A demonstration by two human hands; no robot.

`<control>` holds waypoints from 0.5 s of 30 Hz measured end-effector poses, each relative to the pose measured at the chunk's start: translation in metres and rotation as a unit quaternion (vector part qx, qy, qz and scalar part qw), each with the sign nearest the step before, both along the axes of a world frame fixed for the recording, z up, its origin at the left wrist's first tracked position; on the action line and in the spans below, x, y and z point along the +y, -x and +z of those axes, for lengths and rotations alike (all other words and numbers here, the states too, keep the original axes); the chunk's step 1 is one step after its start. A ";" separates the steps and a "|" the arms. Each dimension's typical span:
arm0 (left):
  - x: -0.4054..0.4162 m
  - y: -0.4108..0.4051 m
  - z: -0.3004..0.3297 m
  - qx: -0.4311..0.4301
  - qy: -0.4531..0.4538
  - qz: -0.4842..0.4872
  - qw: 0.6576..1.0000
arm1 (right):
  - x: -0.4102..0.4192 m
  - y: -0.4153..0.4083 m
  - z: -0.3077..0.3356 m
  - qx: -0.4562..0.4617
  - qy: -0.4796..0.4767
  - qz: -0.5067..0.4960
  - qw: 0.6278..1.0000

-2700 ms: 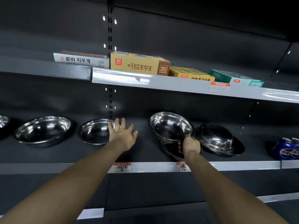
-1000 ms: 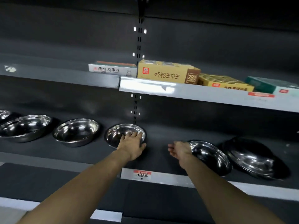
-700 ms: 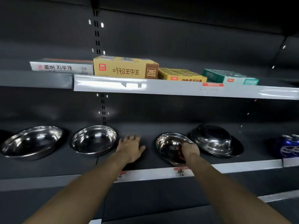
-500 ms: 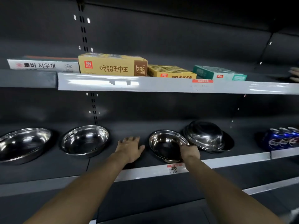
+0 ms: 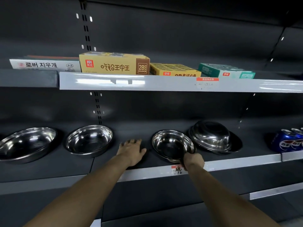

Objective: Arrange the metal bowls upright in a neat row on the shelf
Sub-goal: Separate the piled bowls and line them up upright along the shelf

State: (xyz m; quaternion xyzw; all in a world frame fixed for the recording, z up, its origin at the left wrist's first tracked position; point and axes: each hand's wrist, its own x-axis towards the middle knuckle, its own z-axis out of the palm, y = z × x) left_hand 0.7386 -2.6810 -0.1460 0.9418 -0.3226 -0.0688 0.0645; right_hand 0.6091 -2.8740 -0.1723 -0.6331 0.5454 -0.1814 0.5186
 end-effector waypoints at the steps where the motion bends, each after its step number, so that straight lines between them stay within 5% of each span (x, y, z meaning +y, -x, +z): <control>1: 0.003 0.000 0.001 0.000 0.002 0.003 1.000 | 0.001 -0.003 0.001 -0.018 -0.011 0.000 1.000; 15: 0.060 -0.013 0.009 -0.005 0.013 0.058 0.998 | 0.050 -0.062 0.005 -0.083 -0.025 0.102 0.991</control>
